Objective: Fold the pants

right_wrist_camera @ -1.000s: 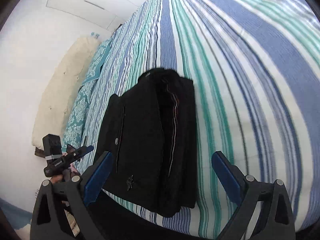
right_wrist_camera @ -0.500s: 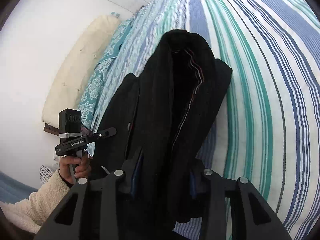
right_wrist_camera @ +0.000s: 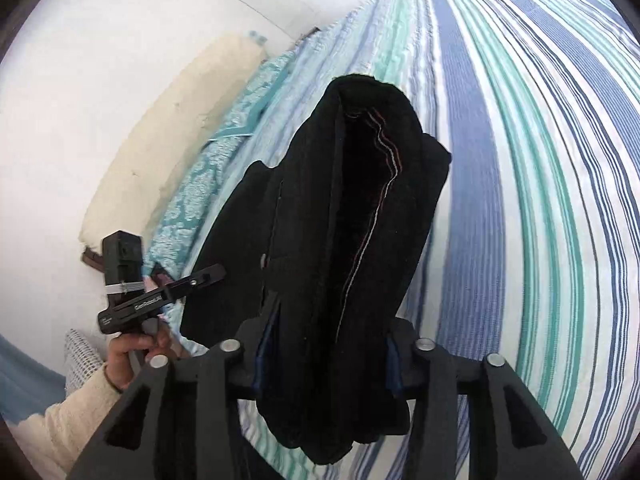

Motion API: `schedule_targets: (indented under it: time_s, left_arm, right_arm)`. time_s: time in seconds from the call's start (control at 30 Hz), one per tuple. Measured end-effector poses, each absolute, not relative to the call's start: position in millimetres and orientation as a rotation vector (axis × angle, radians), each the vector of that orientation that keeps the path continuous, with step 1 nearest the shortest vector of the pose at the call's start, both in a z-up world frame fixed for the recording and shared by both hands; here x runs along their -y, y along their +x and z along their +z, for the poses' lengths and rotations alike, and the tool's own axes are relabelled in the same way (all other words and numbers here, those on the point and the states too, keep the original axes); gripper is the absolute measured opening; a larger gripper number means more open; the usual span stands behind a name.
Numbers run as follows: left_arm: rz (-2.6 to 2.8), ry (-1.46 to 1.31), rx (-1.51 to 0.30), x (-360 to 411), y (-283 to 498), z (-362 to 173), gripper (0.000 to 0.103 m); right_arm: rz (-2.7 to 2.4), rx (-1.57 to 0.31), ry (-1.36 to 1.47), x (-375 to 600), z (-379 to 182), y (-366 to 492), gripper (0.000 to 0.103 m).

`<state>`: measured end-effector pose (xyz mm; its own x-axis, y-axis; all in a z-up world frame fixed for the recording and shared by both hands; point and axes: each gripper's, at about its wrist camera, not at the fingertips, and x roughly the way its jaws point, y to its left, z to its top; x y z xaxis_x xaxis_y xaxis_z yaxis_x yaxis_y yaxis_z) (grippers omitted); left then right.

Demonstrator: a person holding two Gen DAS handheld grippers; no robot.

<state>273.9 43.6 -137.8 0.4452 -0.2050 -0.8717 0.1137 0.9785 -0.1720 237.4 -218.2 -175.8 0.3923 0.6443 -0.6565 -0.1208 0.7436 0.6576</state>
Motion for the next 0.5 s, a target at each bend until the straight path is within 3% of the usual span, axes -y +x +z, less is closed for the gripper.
schedule_targets:
  time_s: [0.03,0.07,0.23,0.33,0.5]
  left_arm:
    - [-0.192,-0.083,-1.065,-45.8,264.6,-132.9,0.056]
    - [-0.189,-0.07,-1.037,-46.6,253.8,-125.4,0.062]
    - [-0.083,0.062,-0.838,-35.9,175.1,-62.1,0.08]
    - [0.022,0.101,-0.764,-19.3,133.5,-23.4,0.081]
    - [0.017,0.099,-0.797,-2.4,86.6,11.9,0.081]
  right_arm:
    - [0.47,-1.1,0.559,221.6,-182.7,239.3,0.095]
    - [0.411,-1.099,0.534,227.5,-183.1,234.1,0.103]
    - [0.244,-0.993,0.383,244.7,-136.3,174.0,0.103]
    - [0.157,-0.955,0.214,224.0,-95.7,133.2,0.103]
    - [0.057,-0.883,0.08,178.8,-38.5,73.3,0.103]
